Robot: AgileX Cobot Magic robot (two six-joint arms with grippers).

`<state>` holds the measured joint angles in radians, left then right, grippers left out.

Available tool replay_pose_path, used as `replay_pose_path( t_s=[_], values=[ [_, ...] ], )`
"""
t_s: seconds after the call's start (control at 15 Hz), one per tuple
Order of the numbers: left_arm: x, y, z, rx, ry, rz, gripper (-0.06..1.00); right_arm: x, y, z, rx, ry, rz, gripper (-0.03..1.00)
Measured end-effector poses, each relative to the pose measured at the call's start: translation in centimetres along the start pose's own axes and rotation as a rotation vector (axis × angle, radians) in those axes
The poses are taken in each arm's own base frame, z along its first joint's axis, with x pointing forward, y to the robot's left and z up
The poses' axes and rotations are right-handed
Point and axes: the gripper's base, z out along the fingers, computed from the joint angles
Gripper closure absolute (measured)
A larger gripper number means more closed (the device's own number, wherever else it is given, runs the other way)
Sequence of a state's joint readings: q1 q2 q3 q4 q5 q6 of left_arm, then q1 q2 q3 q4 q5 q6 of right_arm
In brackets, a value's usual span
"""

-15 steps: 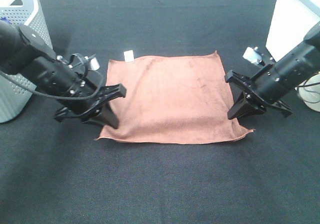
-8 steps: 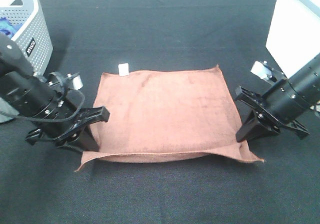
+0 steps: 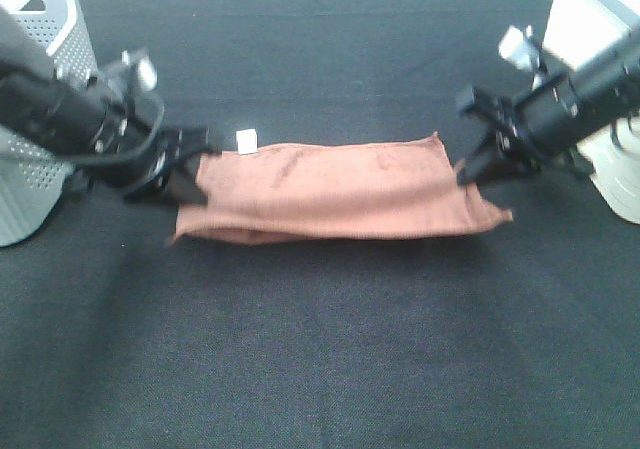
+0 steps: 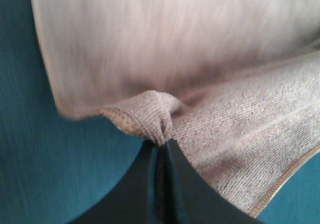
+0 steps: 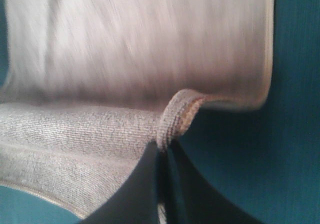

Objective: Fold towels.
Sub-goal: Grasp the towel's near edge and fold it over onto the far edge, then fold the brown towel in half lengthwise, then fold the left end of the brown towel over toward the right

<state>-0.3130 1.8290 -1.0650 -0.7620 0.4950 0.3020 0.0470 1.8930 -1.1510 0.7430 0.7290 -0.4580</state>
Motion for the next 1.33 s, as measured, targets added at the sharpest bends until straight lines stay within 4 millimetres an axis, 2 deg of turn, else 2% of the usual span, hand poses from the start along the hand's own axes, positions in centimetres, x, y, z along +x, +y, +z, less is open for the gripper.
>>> replay_pose_path(
  t_s=[0.13,0.27,0.33,0.53,0.73,0.87,1.0,1.07,1.13,1.2,1.33],
  values=[
    [-2.1,-0.7,-0.6,-0.006,-0.089,0.053,0.93,-2.7,0.4,0.2,-0.014,-0.040,-0.027,0.97],
    [-4.3,-0.7,-0.2,-0.010,-0.134,0.056,0.93,-5.2,0.4,1.1,-0.030,-0.060,-0.038,0.97],
    [-4.3,-0.7,-0.2,-0.010,-0.134,0.056,0.93,-5.2,0.4,1.1,-0.030,-0.060,-0.038,0.97],
    [-7.8,2.0,3.5,-0.040,-0.147,0.005,0.93,-9.1,-0.4,3.6,-0.034,-0.094,-0.031,0.97],
    [-9.1,2.7,6.1,-0.039,-0.137,0.003,0.92,-10.2,-1.7,6.3,-0.016,-0.059,-0.006,0.96],
    [-9.3,2.9,6.9,-0.040,-0.132,0.002,0.81,-10.1,-2.3,7.2,-0.002,-0.039,0.023,0.84],
    [-9.3,3.0,7.1,-0.041,-0.127,0.007,0.39,-10.2,-2.2,7.1,-0.002,-0.041,0.034,0.47],
    [-9.3,3.0,7.0,-0.048,-0.126,0.023,0.28,-10.2,-2.1,6.9,0.001,-0.034,0.033,0.34],
    [-9.3,3.0,7.0,-0.048,-0.126,0.023,0.28,-10.2,-2.1,6.9,0.001,-0.034,0.033,0.34],
    [-9.2,3.1,7.0,-0.061,-0.115,0.050,0.23,-10.1,-2.0,6.5,0.010,-0.020,0.031,0.25],
    [-8.8,3.4,6.7,-0.110,-0.063,0.054,0.20,-9.8,-1.9,5.4,0.061,0.020,0.012,0.19]
  ],
)
